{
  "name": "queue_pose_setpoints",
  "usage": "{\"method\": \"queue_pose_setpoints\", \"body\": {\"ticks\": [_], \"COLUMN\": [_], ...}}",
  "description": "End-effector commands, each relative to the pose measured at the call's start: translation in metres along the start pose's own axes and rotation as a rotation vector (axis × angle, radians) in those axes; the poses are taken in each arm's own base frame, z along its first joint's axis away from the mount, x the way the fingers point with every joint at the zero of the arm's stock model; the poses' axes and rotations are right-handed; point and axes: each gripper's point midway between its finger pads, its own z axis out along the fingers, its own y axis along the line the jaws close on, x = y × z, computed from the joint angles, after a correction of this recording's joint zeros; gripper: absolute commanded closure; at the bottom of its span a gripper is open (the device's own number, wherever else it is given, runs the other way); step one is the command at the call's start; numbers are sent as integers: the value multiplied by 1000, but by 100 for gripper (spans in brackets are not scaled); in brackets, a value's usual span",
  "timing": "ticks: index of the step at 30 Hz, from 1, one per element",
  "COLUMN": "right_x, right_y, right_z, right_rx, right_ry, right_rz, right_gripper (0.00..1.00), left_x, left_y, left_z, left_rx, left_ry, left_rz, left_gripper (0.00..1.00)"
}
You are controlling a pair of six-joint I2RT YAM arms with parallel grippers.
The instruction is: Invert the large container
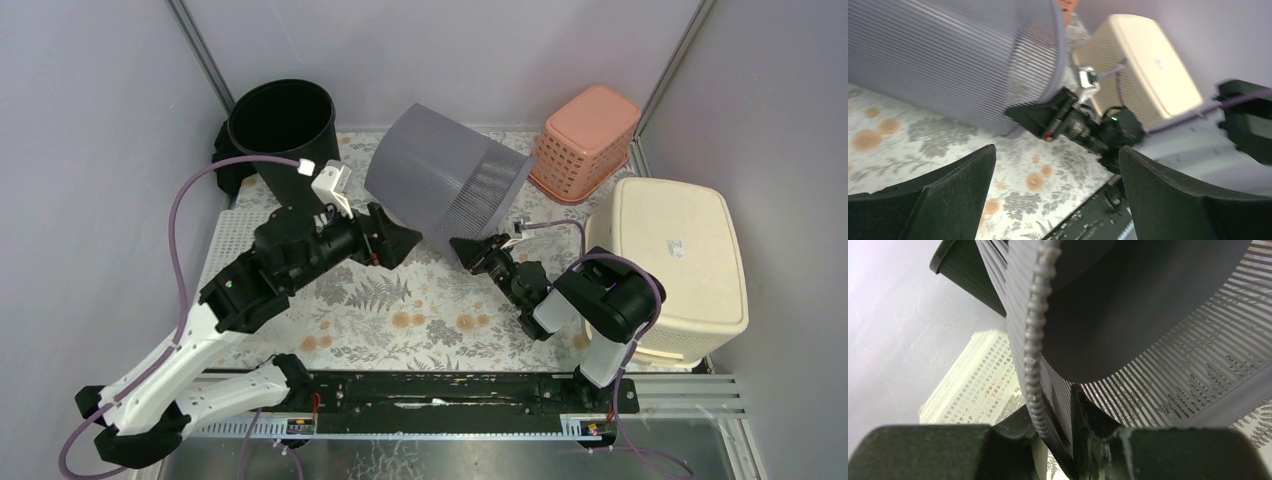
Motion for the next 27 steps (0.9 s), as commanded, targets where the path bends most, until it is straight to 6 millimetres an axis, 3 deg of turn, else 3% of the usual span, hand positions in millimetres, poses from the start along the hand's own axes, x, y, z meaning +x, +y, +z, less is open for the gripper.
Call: {"method": "queue_pose_setpoints", "body": {"ticks": [1,3,7,9,12,16,22,27], "right_x": [22,24,26,28,24,-8,-49,-87], "right_y": [-26,-14,20,36,67,121,197,239], "right_z": [-20,-21,-32,-36,-36,-31,-25,-23], "right_rx": [88,32,-124,-177,-250,-359,-552,-612], "right_ry": [45,71,147,225,338,398,468,459], "right_rz": [48,26,12,28,21,29,174,270], "right_gripper": [95,96,100,100,100,100,100,100], "left_x": [-29,-34,-43,-49,-59,-74,-114,-129], "left_y": [52,78,115,118,111,96,55,36], "left_z": [0,2,9,6,-3,-16,-48,-68], "left_rx": [-310,-423,-439,-408,-385,-361,-278,-240], "left_ry": [-128,-148,-113,-116,-127,-145,-223,-258], "left_rz": [18,18,-50,-73,-70,-63,-51,-42], "left_gripper": [0,0,0,0,0,0,0,0]}}
